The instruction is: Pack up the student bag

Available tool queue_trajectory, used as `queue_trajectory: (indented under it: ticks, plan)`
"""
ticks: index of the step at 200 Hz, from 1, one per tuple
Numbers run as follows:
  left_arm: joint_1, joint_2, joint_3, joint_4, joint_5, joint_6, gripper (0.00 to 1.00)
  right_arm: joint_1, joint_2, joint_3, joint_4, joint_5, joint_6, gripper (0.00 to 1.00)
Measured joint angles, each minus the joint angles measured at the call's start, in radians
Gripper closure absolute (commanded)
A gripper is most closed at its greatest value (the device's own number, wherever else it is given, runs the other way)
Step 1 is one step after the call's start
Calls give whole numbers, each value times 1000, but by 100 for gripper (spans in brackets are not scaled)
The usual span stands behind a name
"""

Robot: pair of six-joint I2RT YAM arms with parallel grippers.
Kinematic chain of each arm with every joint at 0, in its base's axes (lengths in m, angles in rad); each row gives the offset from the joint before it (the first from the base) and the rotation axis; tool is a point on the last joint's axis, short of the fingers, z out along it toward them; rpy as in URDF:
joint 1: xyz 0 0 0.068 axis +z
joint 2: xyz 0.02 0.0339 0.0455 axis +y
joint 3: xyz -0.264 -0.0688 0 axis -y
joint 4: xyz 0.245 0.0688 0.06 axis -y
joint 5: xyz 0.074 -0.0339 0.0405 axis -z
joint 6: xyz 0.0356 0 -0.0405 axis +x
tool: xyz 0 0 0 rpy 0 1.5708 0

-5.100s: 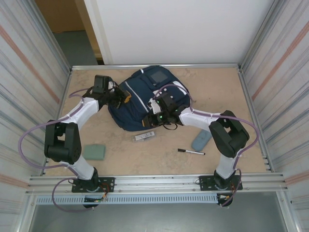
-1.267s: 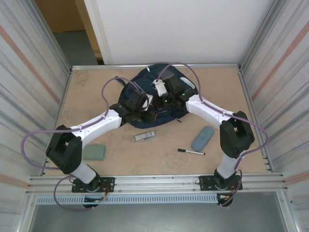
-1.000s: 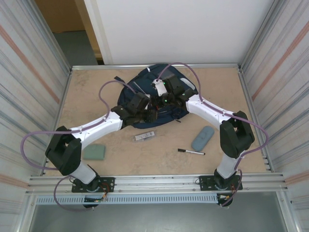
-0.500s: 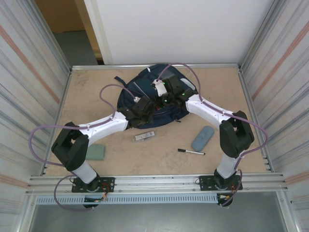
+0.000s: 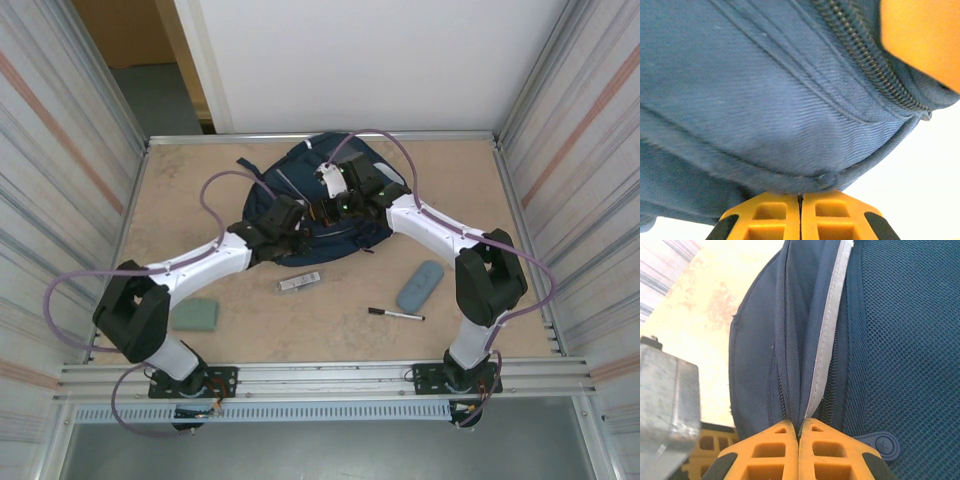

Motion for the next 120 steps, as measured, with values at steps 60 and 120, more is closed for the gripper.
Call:
queue_trajectory:
  ticks: [60,120]
  plan:
    - [188,-116,-57,26,146,114,100,-6,-43,-14,-55,1,-219,96]
    - [215,-145,-148,135,212,235,100,-38,-43,-6,-132,-60,-534,97]
